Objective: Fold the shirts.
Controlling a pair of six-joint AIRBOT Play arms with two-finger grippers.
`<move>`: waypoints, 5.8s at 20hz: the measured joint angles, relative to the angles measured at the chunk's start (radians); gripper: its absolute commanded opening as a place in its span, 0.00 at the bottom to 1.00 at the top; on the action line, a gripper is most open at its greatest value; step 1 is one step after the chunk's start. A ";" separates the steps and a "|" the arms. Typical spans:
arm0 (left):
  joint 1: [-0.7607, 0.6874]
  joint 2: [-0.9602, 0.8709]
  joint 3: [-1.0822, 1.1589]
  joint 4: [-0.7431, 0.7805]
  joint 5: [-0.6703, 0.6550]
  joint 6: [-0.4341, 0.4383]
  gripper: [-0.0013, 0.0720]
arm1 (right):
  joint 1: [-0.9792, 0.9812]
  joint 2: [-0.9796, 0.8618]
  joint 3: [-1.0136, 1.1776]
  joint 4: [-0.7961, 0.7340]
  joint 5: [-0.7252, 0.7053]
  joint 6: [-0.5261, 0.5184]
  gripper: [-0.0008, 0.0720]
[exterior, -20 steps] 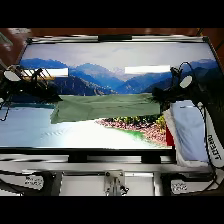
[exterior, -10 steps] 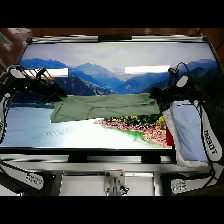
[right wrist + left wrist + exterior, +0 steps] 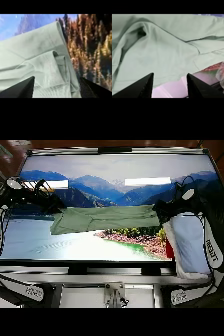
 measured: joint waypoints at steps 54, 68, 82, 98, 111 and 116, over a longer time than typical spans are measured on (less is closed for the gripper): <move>-0.372 0.332 -0.001 0.033 0.570 -0.056 0.07 | 0.218 0.607 0.002 0.250 0.119 0.158 0.12; 0.093 0.742 -0.018 0.093 0.356 -0.025 0.07 | 0.738 0.018 0.002 0.708 -0.477 -0.027 0.27; 0.082 0.756 -0.083 0.076 0.319 -0.002 0.07 | 0.356 0.082 -0.001 0.337 0.048 0.042 0.94; 0.055 0.754 -0.083 0.076 0.317 0.068 0.07 | 0.309 -0.060 -0.102 0.372 0.140 0.010 0.83; 0.055 0.754 -0.083 0.076 0.311 0.085 0.07 | 0.103 0.193 0.192 0.328 0.292 0.085 0.12; 0.055 0.752 -0.089 0.076 0.306 0.119 0.07 | -0.129 0.365 0.357 0.143 0.472 0.222 0.12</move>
